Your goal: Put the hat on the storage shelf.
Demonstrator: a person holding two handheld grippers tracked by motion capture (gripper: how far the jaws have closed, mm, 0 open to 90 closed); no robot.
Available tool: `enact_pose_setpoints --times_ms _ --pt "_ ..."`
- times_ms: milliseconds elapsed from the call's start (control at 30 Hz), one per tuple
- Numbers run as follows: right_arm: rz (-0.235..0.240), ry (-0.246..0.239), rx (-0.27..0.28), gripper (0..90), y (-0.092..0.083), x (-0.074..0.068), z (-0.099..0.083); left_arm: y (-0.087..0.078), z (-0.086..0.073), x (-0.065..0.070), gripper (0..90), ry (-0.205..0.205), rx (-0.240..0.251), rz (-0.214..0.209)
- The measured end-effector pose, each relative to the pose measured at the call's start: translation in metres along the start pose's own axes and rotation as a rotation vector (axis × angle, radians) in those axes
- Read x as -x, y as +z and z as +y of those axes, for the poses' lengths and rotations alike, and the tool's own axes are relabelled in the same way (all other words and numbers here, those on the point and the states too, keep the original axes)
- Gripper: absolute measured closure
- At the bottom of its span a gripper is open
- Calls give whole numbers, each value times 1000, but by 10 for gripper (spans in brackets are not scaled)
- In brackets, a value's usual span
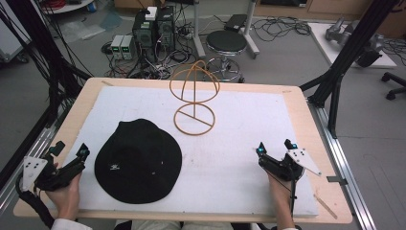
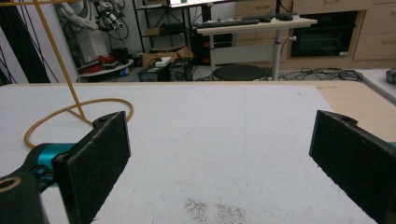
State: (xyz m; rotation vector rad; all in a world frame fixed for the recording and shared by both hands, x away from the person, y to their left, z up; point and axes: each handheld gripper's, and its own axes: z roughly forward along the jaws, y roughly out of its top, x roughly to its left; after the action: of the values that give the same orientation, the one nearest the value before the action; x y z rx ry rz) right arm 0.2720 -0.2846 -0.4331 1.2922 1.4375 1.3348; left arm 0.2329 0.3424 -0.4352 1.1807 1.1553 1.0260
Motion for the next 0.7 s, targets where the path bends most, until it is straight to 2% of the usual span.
enact_pose_setpoints --times_ms 200,700 --pt "-4 32 -3 40 -1 1 0 -1 0 -1 200 -6 3 0" --pt "-6 25 -4 41 0 2 0 -1 -1 -2 200 -12 3 2"
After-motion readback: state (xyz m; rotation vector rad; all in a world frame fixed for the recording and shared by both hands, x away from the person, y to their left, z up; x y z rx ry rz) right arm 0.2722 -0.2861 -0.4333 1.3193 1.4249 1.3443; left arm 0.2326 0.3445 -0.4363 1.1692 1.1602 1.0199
